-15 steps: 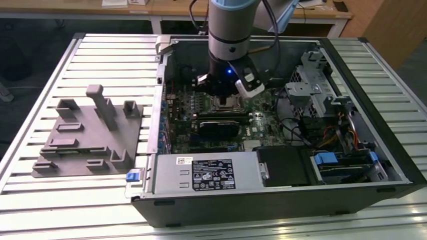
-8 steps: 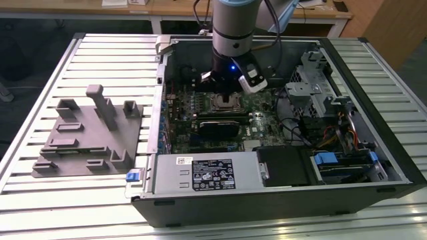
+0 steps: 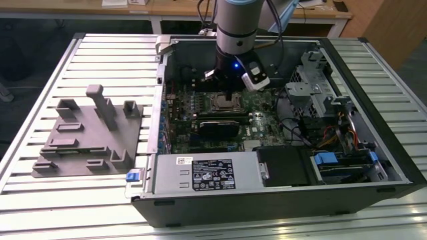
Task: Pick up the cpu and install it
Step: 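Install the second cpu locking lever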
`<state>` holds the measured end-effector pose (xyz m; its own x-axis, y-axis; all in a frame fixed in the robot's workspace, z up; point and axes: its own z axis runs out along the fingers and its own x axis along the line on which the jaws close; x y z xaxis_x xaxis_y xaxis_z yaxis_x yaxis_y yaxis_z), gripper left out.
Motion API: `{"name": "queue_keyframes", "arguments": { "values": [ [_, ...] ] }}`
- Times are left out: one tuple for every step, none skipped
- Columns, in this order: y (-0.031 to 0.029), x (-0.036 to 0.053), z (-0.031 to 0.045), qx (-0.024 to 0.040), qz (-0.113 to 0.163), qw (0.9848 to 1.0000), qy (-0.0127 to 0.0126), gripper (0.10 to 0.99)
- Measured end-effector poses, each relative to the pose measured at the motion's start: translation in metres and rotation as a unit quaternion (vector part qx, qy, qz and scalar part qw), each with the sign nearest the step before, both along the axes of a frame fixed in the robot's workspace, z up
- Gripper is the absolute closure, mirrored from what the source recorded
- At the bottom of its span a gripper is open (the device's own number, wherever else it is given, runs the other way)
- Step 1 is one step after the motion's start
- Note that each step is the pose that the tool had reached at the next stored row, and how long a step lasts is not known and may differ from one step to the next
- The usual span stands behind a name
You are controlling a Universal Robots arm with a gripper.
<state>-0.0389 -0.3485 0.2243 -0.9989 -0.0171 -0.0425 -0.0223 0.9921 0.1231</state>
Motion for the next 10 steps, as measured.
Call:
{"name": "queue_keyframes", "arguments": {
  "values": [
    [0.0007,0.0002,-0.0008,0.0,0.0,1.0,0.0,0.98],
    [0.0014,0.0002,-0.0012,-0.0001,0.0,1.0,0.0,0.98],
    [0.0019,0.0002,-0.0014,-0.0001,0.0,1.0,0.0,0.98],
    [0.0023,0.0002,-0.0016,-0.0001,0.0,1.0,0.0,0.98],
    [0.0023,0.0002,-0.0016,0.0,0.0,1.0,0.0,0.98],
    [0.0023,0.0002,-0.0016,-0.0001,0.0,1.0,0.0,0.98],
    [0.0024,0.0002,-0.0017,-0.0001,0.0,1.0,0.0,0.98],
    [0.0024,0.0002,-0.0018,0.0,0.0,1.0,0.0,0.98],
    [0.0024,0.0002,-0.0018,-0.0001,0.0,1.0,0.0,0.98],
    [0.0024,0.0002,-0.0018,-0.0001,0.0,1.0,0.0,0.98]
  ]
}}
